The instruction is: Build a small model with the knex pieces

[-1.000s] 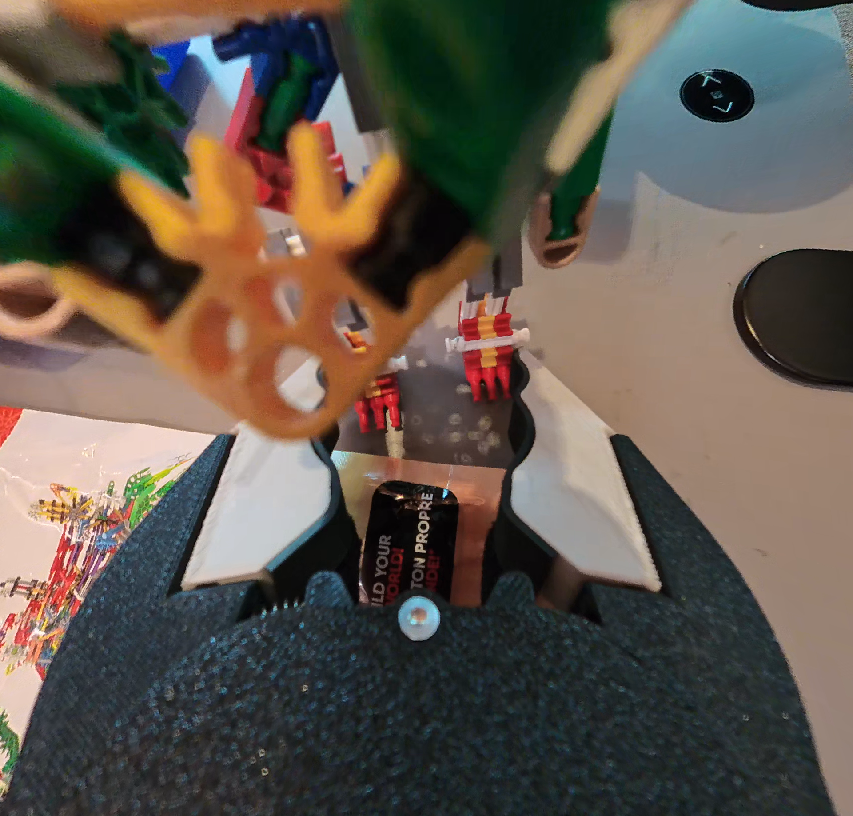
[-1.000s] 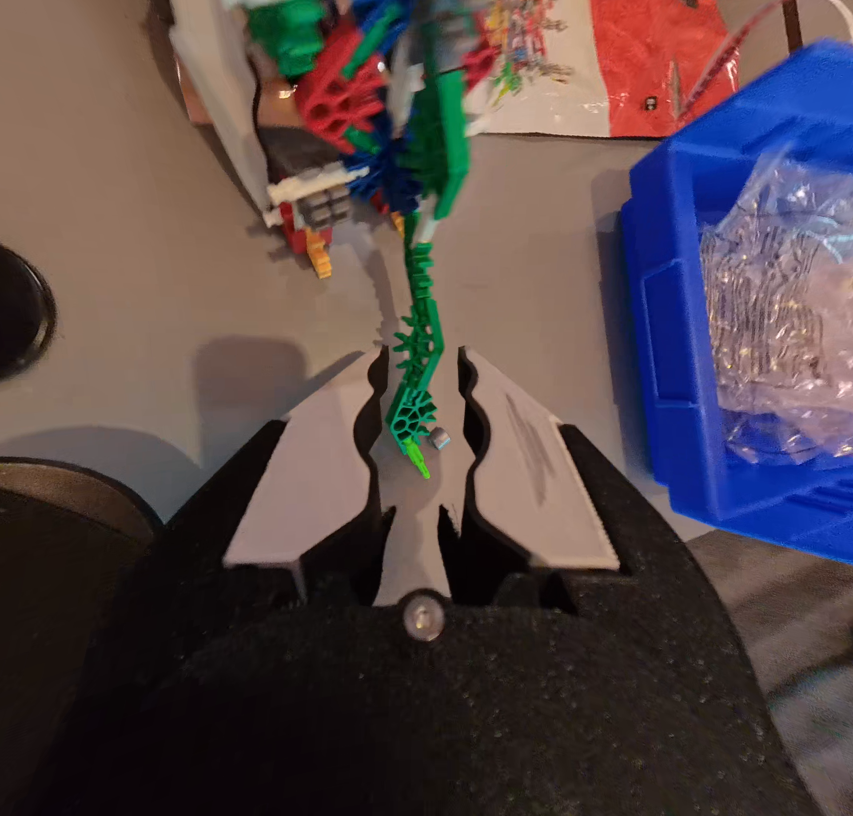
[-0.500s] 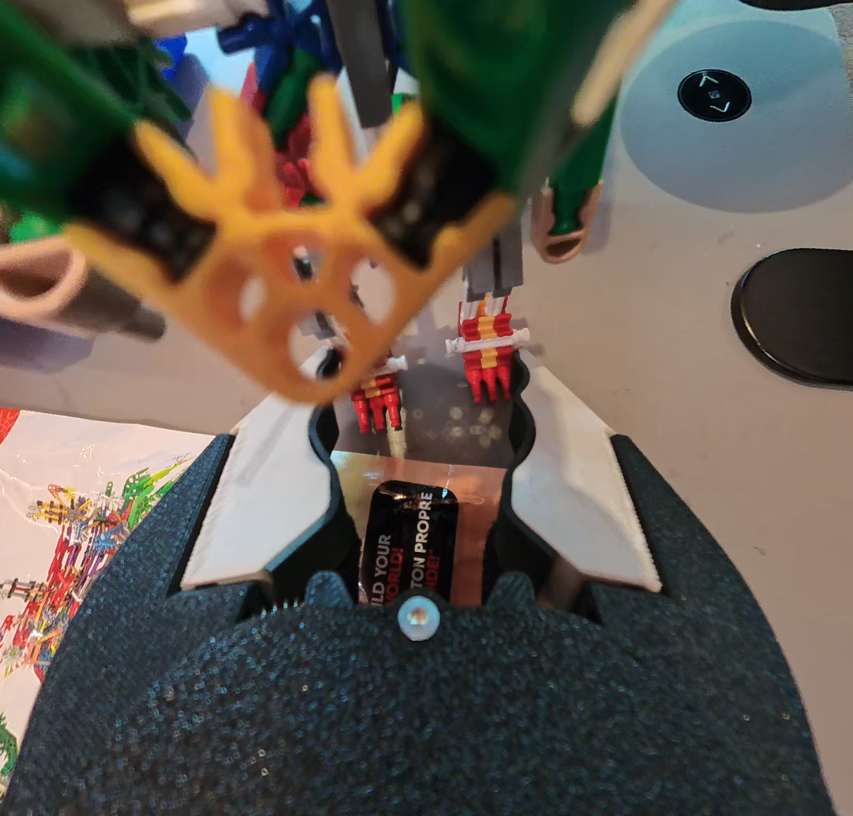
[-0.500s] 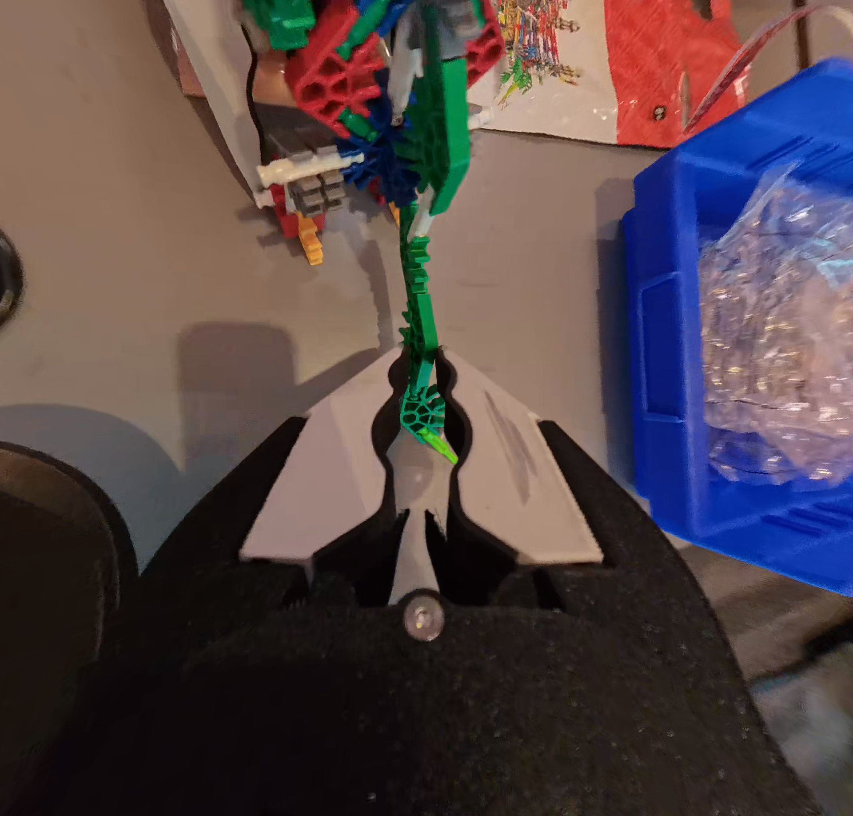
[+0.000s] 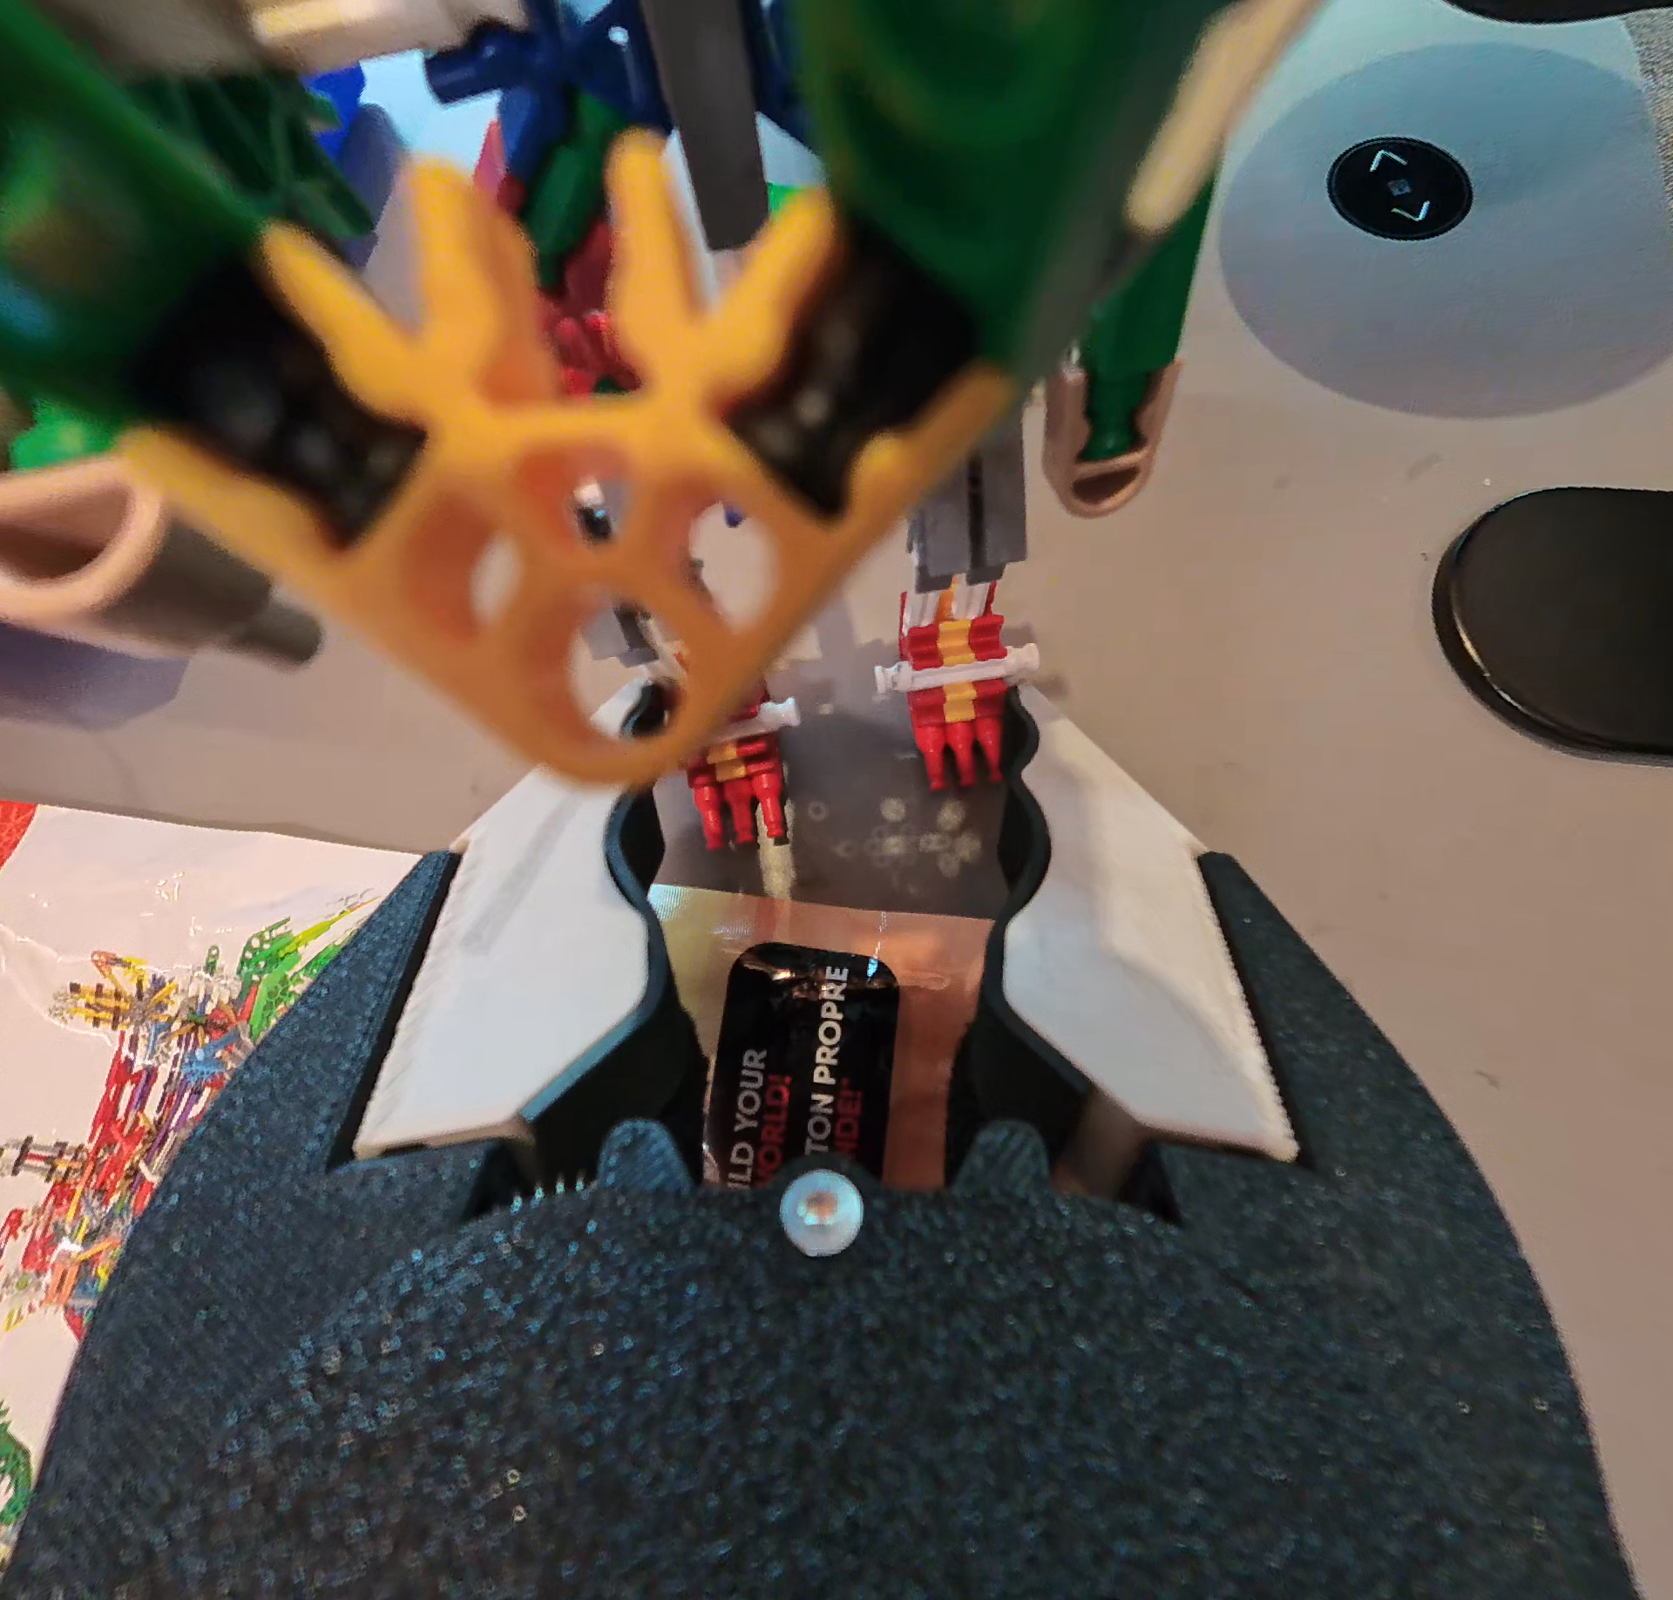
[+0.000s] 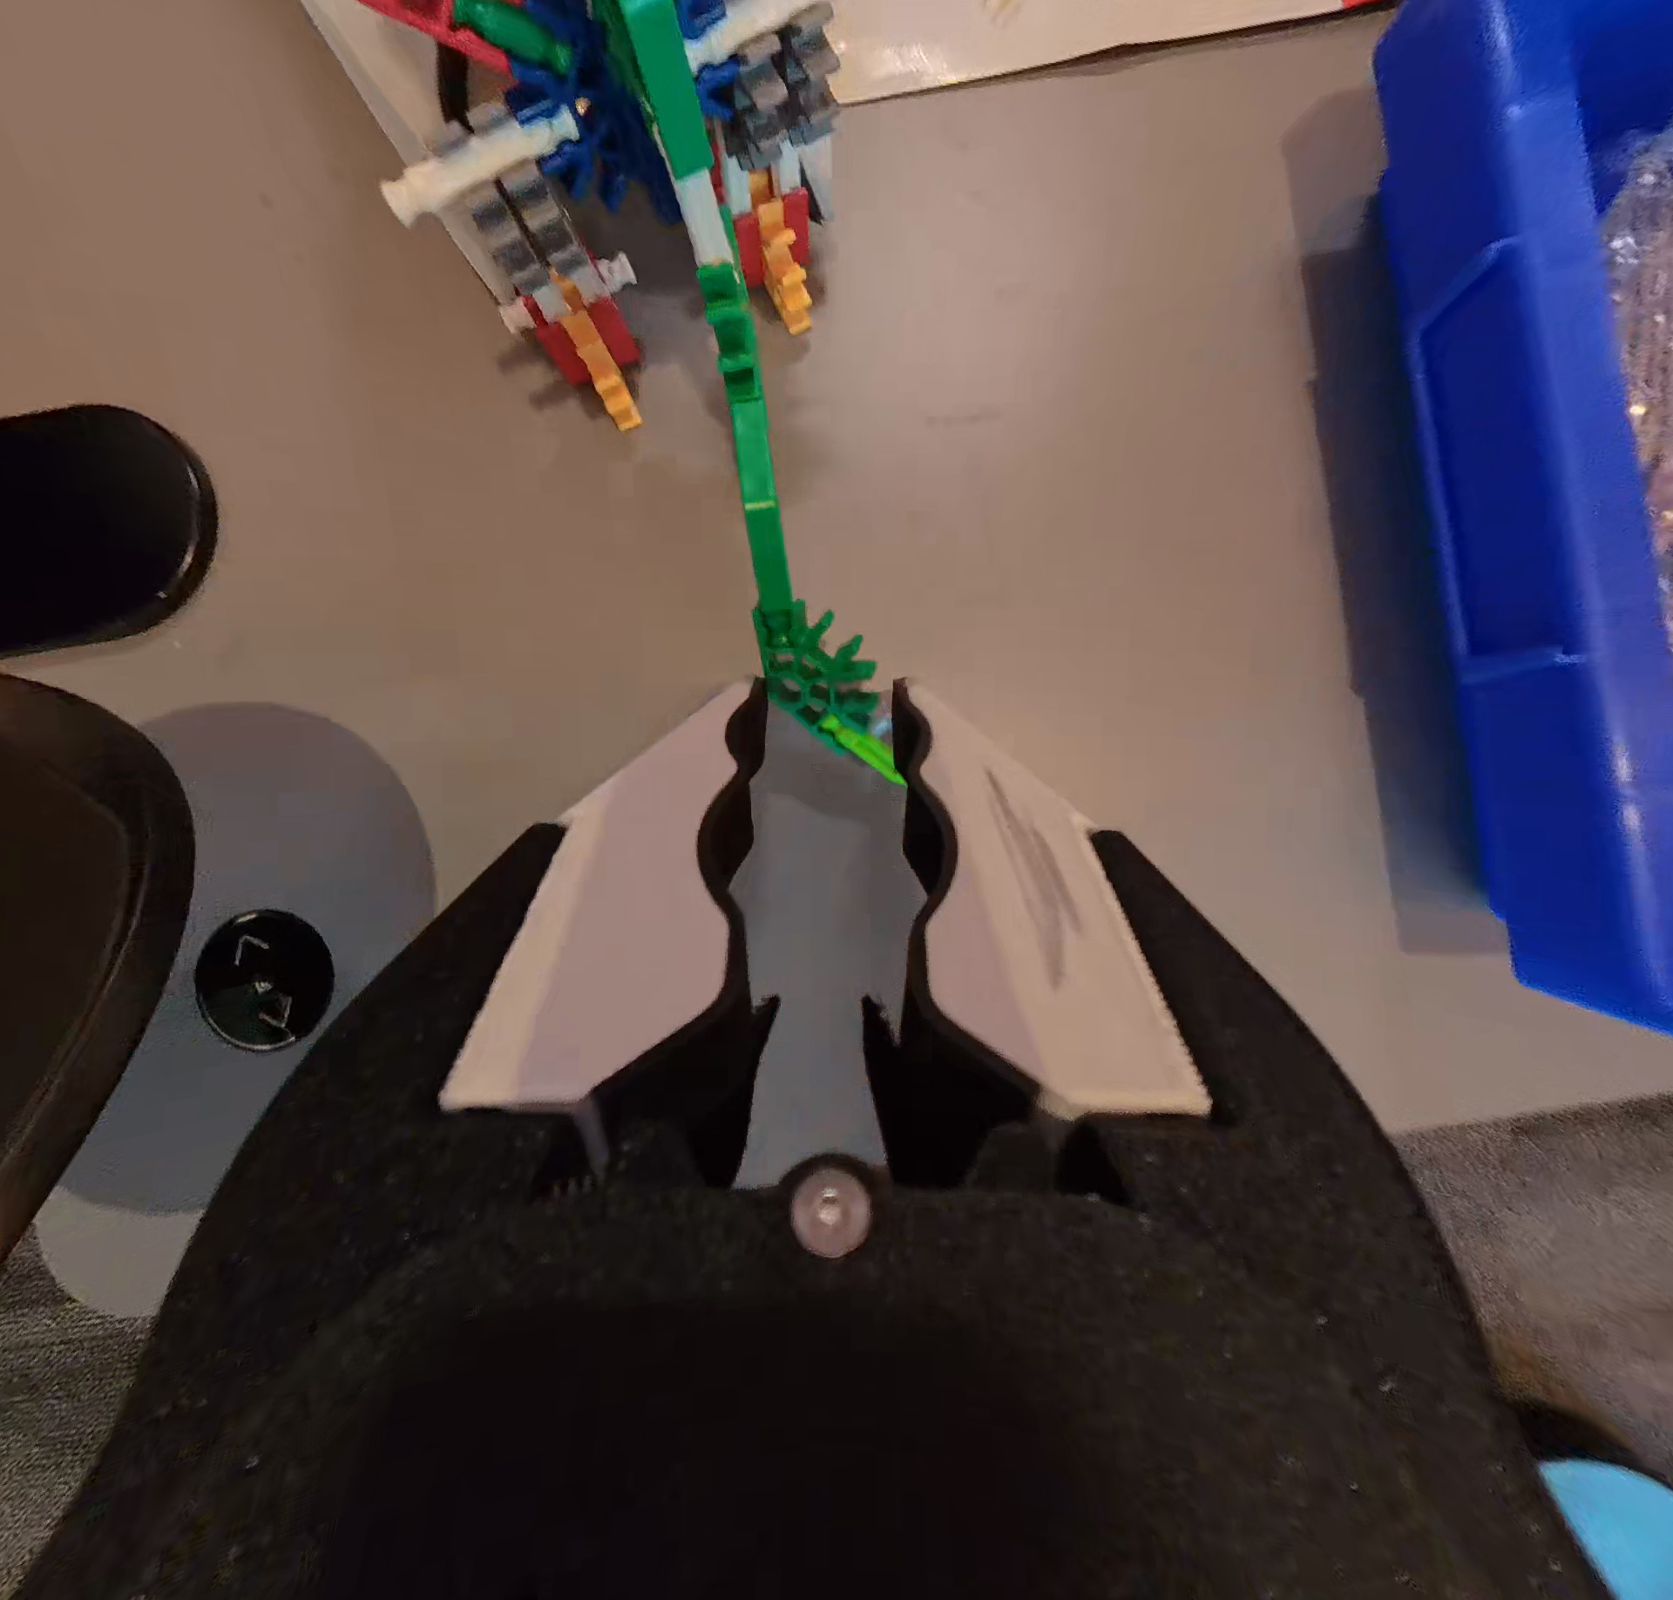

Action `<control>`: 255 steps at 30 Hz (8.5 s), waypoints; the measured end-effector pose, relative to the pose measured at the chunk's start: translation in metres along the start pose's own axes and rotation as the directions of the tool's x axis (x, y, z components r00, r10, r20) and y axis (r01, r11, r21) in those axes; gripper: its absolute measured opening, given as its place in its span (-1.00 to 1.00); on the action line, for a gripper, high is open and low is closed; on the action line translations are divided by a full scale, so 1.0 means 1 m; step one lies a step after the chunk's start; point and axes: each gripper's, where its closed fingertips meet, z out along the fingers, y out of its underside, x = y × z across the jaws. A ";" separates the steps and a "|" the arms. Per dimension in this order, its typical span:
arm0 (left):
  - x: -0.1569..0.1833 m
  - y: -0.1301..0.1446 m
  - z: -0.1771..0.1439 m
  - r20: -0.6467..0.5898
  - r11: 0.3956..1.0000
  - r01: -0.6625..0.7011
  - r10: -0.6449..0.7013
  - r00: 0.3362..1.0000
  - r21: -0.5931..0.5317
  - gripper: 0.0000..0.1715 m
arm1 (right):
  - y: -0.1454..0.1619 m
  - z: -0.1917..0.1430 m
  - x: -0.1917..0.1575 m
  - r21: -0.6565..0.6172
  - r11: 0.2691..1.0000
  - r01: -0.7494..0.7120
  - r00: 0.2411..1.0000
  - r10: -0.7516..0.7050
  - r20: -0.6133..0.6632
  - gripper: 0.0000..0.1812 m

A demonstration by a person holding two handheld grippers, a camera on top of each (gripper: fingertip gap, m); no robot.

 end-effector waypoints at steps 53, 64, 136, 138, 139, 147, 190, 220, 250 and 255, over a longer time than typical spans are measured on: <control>0.001 0.000 0.001 -0.003 1.000 0.001 -0.001 1.000 0.000 -0.15 | -0.004 -0.019 0.020 0.139 0.988 0.072 0.933 -0.017 -0.358 -0.67; 0.001 -0.001 0.001 0.001 1.000 0.001 -0.001 1.000 -0.001 -0.15 | 0.017 -0.003 -0.003 0.072 0.997 -0.012 0.966 0.030 -0.257 -0.73; -0.008 0.000 0.001 0.031 0.999 0.030 -0.029 0.999 -0.011 -0.12 | -0.111 -0.006 -0.017 0.189 0.951 0.247 0.965 -0.259 0.045 -0.91; -0.008 0.000 0.001 0.030 0.999 0.030 -0.030 0.999 -0.010 -0.12 | -0.108 -0.007 -0.016 0.197 0.952 0.232 0.968 -0.246 0.050 -0.92; -0.008 0.000 0.001 0.031 1.000 0.029 -0.029 0.999 -0.010 -0.12 | -0.107 -0.007 -0.015 0.204 0.952 0.227 0.969 -0.242 0.051 -0.92; -0.008 -0.001 0.002 0.031 1.000 0.026 -0.026 0.999 -0.010 -0.12 | -0.105 -0.008 -0.015 0.255 0.948 0.191 0.976 -0.211 0.055 -0.91; -0.038 -0.088 -0.114 0.631 0.736 -0.676 0.510 0.585 0.031 -0.56 | -0.121 -0.030 -0.051 0.267 0.947 -0.181 0.715 0.313 -0.625 -0.78; -0.010 -0.107 -0.115 0.452 0.792 -0.587 0.591 0.668 -0.168 -0.78 | -0.112 -0.032 -0.033 0.194 0.970 -0.145 0.700 0.239 -0.673 -0.95; -0.036 -0.069 -0.101 0.339 0.926 -0.311 0.228 0.913 0.214 -0.76 | -0.112 -0.031 -0.030 0.182 0.978 -0.105 0.739 0.199 -0.644 -0.94; -0.035 -0.070 -0.096 0.381 0.919 -0.346 0.256 0.888 0.190 -0.84 | -0.110 -0.033 -0.026 0.172 0.980 -0.104 0.733 0.192 -0.652 -0.94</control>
